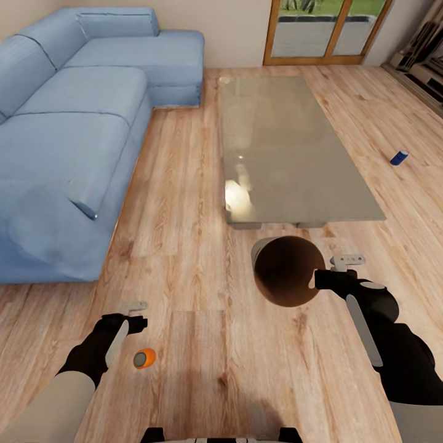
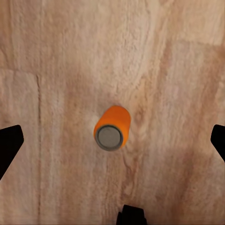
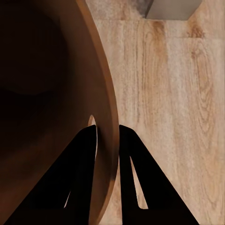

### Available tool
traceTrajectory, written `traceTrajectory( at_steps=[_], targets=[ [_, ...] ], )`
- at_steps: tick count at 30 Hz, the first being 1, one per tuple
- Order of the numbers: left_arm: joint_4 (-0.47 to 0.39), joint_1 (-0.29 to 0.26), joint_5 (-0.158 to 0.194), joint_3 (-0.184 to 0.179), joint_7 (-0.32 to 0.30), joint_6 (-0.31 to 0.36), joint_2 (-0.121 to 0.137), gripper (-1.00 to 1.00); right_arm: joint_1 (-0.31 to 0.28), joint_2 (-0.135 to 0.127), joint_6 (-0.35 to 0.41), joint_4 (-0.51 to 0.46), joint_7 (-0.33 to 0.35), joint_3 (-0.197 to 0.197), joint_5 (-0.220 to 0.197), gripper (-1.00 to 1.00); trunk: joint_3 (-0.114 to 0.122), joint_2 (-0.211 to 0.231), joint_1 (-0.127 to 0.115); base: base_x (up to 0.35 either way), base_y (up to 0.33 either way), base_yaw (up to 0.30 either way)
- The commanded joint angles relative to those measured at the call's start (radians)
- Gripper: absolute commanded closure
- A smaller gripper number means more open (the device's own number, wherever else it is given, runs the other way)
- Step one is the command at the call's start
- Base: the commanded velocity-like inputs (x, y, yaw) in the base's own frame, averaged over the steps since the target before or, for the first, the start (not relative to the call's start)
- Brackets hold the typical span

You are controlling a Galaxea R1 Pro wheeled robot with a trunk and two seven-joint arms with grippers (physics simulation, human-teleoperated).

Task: Put the three can of soda from the living room inside the tash can in the kitchen.

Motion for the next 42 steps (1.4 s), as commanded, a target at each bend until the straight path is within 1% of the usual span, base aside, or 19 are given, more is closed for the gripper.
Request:
traceTrajectory(
  at_steps=[1,9,19,23,25,28,32,36,42],
  targets=[
    [0.001,0.000,0.000,0.000,0.000,0.000,0.000,-1.00,-0.001,0.001,-0.001,-0.001,0.006,0.000,-0.011,1.00,-0.003,-0.007,0.004,0.000,0.000,0.000],
    [0.006,0.004,0.001,0.001,0.036,-0.001,-0.002,-1.00,-0.001,0.002,-0.001,0.000,0.006,0.000,-0.012,1.00,-0.028,-0.063,0.035,0.000,0.000,0.000],
    [0.006,0.005,-0.001,0.000,0.042,-0.002,-0.015,-1.00,-0.001,0.001,-0.001,0.000,0.006,-0.003,-0.011,1.00,-0.060,-0.133,0.073,0.000,0.000,0.000],
    [0.006,0.005,-0.001,0.000,0.041,-0.002,-0.016,-1.00,-0.011,-0.002,0.001,-0.001,0.006,-0.004,-0.010,1.00,-0.060,-0.133,0.073,0.000,0.000,0.000],
    [0.006,0.005,-0.001,0.000,0.043,-0.002,-0.017,-1.00,-0.024,-0.004,0.024,-0.002,0.006,-0.004,-0.009,1.00,-0.060,-0.133,0.073,0.000,0.000,0.000],
    [0.006,0.005,-0.001,0.000,0.051,-0.002,-0.017,-1.00,-0.052,-0.005,0.079,-0.002,0.006,-0.004,-0.009,1.00,-0.069,-0.154,0.084,0.000,0.000,0.000],
    [0.006,0.005,0.000,0.000,0.057,-0.002,-0.018,-1.00,-0.080,-0.005,0.105,-0.002,0.006,-0.004,-0.008,1.00,-0.081,-0.182,0.100,0.000,0.000,0.000],
    [0.006,0.004,0.000,0.000,0.059,-0.002,-0.023,-1.00,-0.093,-0.004,0.127,-0.002,0.006,-0.003,-0.008,1.00,-0.094,-0.210,0.115,0.000,0.000,0.000],
    [0.007,0.004,-0.001,0.000,0.070,0.000,-0.030,-1.00,-0.101,-0.002,0.135,-0.002,0.006,-0.003,-0.009,1.00,-0.113,-0.252,0.138,0.000,0.000,0.000]
  ],
)
